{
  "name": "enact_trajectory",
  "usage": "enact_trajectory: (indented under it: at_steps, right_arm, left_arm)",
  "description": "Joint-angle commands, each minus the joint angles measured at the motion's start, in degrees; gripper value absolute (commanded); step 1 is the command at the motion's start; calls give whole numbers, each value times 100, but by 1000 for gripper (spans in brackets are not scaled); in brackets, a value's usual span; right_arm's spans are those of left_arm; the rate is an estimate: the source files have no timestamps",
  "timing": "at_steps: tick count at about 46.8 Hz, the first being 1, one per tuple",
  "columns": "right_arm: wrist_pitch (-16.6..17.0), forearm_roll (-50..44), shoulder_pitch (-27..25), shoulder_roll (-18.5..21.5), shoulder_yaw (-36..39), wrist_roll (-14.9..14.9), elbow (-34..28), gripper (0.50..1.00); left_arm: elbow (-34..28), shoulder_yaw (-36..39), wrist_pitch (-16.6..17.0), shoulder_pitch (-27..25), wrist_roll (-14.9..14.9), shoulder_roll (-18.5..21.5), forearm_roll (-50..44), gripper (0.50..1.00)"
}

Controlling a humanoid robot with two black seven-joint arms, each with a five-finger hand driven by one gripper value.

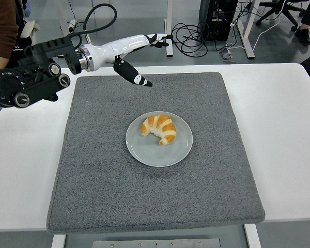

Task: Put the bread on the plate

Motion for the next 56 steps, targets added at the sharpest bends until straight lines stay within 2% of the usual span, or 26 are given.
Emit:
enact_trajectory:
  at_steps: [1, 7, 15, 21, 25, 31, 34, 42, 47, 56]
  right_arm:
    - [-1, 0, 0, 0, 0, 0, 2, 1000]
    - [-1, 0, 0, 0, 0, 0, -7, 1000]
    - [-1, 0, 0, 0, 0, 0, 2, 1000]
    - [-1, 0, 0, 0, 0, 0, 2, 1000]
    - [-1, 0, 0, 0, 0, 0, 2, 1000]
    - [-1, 0, 0, 0, -9, 0, -7, 1000]
    - [-1, 0, 0, 0, -9, 0, -7, 1000]
    - [-10, 0, 0, 0, -9, 0, -34, 1000]
    - [-10, 0, 0, 0, -9, 0, -51, 1000]
    - [-18, 0, -8, 0, -9, 0, -51, 1000]
  left_arm:
    - [2, -23, -39, -149, 0, 129, -92, 943]
    - [2, -93, -285, -289, 0, 427, -663, 945]
    - [20, -286, -944, -281, 96, 875, -1867, 943]
    - [81, -418, -1147, -53, 360, 1087, -2868, 943]
    - [81, -524, -1191, 149, 387, 1157, -3353, 945]
    - [125, -796, -1471, 483, 474, 1184, -3836, 946]
    - [195, -1094, -1577, 703, 632, 1175, -4126, 946]
    - [257, -2070, -1832, 1274, 1335, 1122, -4557, 946]
    - [257, -2492, -1911, 1556, 1546, 1113, -4575, 946]
    - [257, -2651, -2087, 1916, 1801, 964, -4707, 945]
